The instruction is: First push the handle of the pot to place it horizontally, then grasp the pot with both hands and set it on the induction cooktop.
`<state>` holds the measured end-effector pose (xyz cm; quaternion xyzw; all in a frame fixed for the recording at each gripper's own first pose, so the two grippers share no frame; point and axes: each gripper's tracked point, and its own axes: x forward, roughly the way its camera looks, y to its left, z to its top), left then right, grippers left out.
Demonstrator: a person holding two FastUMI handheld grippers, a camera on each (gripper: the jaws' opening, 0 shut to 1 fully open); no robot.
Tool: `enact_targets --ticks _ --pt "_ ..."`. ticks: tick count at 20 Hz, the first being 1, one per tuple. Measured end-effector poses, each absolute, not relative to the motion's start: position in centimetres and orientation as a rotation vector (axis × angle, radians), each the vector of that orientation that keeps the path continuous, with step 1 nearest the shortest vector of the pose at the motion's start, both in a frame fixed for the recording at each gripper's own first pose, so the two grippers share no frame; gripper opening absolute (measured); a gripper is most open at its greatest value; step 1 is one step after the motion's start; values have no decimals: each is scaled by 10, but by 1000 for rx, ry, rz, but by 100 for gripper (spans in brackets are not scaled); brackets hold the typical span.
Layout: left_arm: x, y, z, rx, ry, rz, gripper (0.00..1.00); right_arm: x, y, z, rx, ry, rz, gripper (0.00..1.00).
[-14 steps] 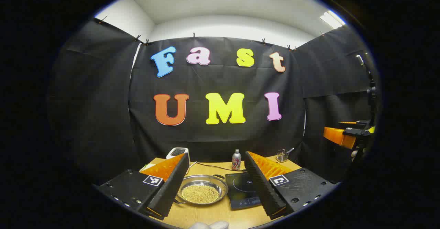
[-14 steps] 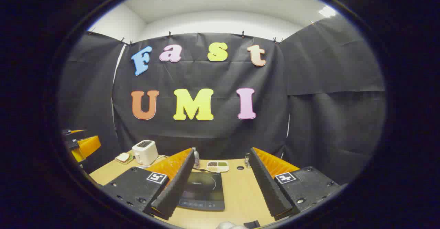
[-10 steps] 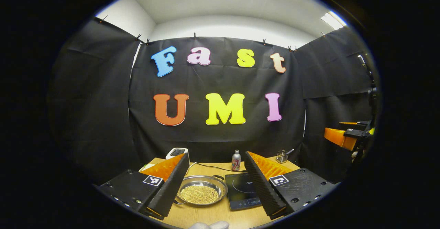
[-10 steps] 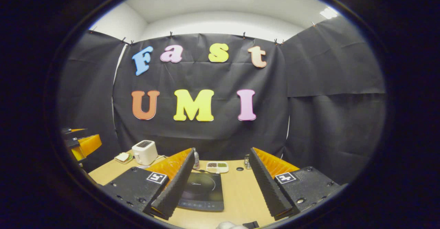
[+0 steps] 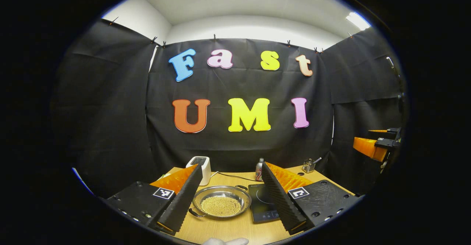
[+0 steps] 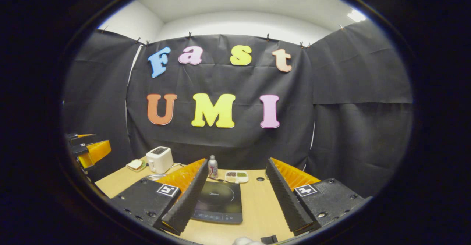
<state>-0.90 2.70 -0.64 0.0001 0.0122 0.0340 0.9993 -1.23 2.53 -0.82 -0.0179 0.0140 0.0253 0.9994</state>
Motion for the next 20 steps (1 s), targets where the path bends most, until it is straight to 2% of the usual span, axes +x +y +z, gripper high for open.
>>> enact_targets --ticks 3,4,7,10,11,20 --pt "-8 34 -24 20 76 76 95 -16 33 -18 -51 48 60 98" --pt "-8 36 -33 23 101 80 89 -17 34 -20 -55 51 64 98" --pt "-3 23 -62 -7 187 9 19 -20 34 -27 -72 62 61 98" --pt "7 18 -98 17 274 -51 15 -20 29 -37 -69 92 56 99" --pt "9 16 -111 13 309 -70 1 -19 27 -41 -66 101 56 98" --pt "20 42 -277 66 772 -119 0 12 11 -66 -35 154 50 98"
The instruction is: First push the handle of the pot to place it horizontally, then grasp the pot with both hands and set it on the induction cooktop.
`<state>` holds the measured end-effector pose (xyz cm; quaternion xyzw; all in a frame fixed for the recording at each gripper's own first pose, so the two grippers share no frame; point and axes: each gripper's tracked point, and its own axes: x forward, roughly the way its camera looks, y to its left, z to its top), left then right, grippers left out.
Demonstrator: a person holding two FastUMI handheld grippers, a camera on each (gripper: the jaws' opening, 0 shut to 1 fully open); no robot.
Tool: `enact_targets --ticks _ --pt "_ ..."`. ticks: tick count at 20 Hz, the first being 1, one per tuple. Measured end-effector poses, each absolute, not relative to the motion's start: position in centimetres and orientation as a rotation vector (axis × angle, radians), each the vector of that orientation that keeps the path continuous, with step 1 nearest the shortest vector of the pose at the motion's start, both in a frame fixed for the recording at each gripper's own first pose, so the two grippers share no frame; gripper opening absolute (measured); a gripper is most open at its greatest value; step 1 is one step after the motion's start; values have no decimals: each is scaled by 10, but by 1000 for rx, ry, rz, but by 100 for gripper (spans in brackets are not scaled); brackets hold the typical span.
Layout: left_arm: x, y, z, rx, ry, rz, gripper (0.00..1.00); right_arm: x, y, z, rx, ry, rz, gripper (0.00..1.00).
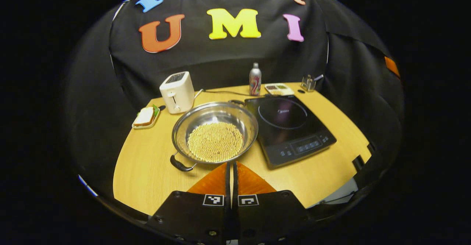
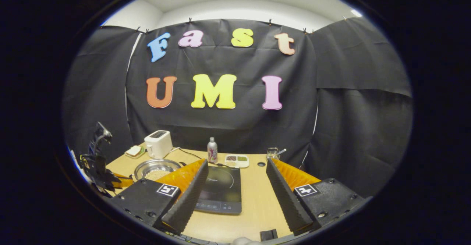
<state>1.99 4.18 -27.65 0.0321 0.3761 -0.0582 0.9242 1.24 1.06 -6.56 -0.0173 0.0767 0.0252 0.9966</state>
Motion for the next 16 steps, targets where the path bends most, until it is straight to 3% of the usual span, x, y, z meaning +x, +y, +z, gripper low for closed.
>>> enact_targets --ticks 8,15,16 --pt "34 73 -344 141 994 -134 0 14 -10 -88 -13 200 6 98" --pt "53 101 -359 235 1087 -152 0 4 -26 -98 -2 225 -38 99" --pt "55 104 -360 247 1093 -152 9 3 -27 -99 0 229 -41 98"
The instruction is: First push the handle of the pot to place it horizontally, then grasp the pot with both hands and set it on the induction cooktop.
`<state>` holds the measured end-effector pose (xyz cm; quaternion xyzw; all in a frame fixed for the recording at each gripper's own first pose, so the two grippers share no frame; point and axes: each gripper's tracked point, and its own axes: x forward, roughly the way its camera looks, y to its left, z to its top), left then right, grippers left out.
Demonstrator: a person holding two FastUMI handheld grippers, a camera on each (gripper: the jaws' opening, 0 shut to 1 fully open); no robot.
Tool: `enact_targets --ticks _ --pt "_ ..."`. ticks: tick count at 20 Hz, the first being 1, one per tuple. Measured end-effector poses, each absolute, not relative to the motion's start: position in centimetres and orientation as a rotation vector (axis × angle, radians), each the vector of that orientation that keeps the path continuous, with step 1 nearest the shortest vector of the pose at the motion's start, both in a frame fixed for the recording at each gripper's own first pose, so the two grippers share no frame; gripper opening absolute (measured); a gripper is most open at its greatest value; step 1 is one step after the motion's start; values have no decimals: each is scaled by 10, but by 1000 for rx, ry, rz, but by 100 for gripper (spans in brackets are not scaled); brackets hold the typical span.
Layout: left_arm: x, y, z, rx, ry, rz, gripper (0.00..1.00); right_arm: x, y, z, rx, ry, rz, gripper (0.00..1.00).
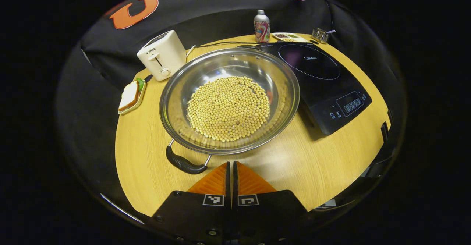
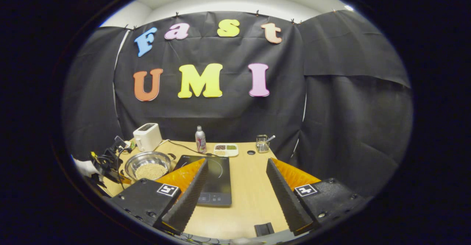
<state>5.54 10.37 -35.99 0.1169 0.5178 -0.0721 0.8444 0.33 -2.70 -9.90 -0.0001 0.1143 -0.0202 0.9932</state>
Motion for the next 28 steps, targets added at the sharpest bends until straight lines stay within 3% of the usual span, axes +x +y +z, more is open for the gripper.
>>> enact_targets --ticks 1,2,22,23,24,28 --pt "57 108 -362 259 1102 -149 10 2 -28 -102 1 234 -42 98" --pt "59 111 -363 270 1107 -147 0 1 -29 -103 2 240 -45 98" --pt "78 172 -373 247 1110 -31 0 -1 -36 -101 -2 258 -75 99" --pt "80 173 -373 242 1107 -29 10 -1 -35 -100 -7 257 -74 99" --pt "81 176 -374 237 1107 -25 0 0 -35 -98 -12 255 -75 100" --pt "86 187 -372 232 1098 -6 0 4 -30 -95 -16 251 -70 100"
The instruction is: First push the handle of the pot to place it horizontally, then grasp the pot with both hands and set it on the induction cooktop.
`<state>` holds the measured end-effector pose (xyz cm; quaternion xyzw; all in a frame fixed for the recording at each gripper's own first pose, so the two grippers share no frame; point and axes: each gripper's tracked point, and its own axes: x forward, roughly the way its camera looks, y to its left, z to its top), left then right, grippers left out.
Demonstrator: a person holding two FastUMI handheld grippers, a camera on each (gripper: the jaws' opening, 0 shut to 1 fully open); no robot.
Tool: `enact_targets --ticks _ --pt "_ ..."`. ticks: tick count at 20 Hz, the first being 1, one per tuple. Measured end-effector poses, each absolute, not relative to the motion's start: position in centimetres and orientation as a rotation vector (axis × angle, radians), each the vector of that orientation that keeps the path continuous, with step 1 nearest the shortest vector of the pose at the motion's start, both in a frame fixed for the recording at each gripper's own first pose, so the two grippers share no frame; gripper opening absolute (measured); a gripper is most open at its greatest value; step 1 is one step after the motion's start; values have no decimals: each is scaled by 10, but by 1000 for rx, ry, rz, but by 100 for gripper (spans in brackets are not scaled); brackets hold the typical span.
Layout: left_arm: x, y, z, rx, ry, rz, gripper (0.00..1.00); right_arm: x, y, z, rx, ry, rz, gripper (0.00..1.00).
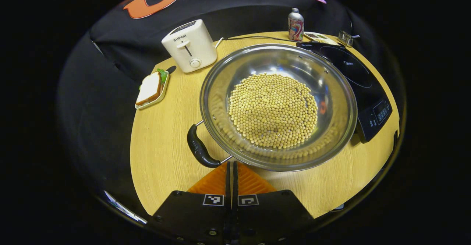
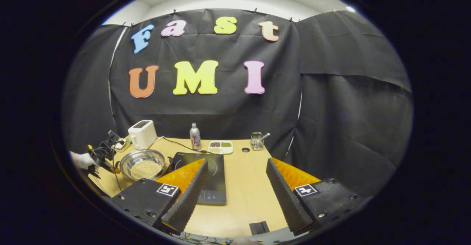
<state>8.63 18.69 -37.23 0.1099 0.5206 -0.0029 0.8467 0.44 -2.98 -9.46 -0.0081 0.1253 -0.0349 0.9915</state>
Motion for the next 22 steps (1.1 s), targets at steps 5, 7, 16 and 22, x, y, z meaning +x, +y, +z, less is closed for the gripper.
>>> enact_targets --ticks 5,7,16,22 --pt "96 204 -372 217 1090 25 0 6 -23 -95 -36 255 -64 100" --pt "98 209 -374 204 1092 35 0 7 -21 -94 -39 256 -63 100" --pt "119 222 -374 180 1078 53 0 5 -14 -93 -68 266 -65 100" --pt "134 231 -374 198 1077 63 0 4 -2 -97 -70 286 -50 99"
